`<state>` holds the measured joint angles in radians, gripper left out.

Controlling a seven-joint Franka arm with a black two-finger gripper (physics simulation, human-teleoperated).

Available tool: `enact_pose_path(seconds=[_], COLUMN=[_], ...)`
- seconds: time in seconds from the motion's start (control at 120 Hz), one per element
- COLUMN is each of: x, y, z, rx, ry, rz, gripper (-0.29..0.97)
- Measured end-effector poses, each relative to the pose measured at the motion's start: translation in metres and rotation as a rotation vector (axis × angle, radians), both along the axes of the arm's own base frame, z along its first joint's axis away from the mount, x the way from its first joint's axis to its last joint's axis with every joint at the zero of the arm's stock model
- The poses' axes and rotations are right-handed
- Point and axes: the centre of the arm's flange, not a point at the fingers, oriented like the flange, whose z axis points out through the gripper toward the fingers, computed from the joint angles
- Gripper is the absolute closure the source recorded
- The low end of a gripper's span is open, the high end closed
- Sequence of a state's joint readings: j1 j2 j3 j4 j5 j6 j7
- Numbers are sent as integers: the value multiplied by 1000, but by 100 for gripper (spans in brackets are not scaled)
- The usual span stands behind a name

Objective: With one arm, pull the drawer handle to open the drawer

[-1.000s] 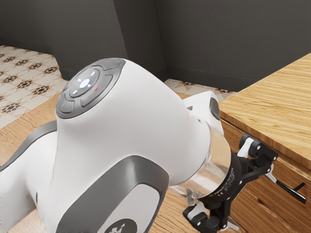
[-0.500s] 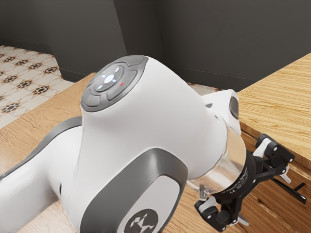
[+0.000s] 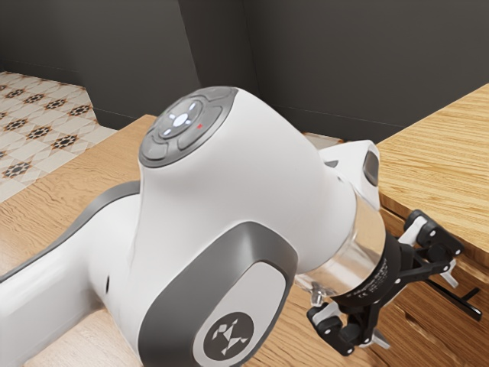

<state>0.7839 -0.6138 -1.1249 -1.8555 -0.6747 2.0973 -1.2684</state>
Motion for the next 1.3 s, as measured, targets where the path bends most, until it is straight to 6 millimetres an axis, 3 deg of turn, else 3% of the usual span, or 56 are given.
enact_pose_path(seconds=[0.808,1.075,1.3], x=[-1,-6,-15], y=[9,23,12], z=[-9,-5,-4], rx=[21,6,6], ry=[17,18,12], rz=[-14,-5,-34], gripper=[0,0,0])
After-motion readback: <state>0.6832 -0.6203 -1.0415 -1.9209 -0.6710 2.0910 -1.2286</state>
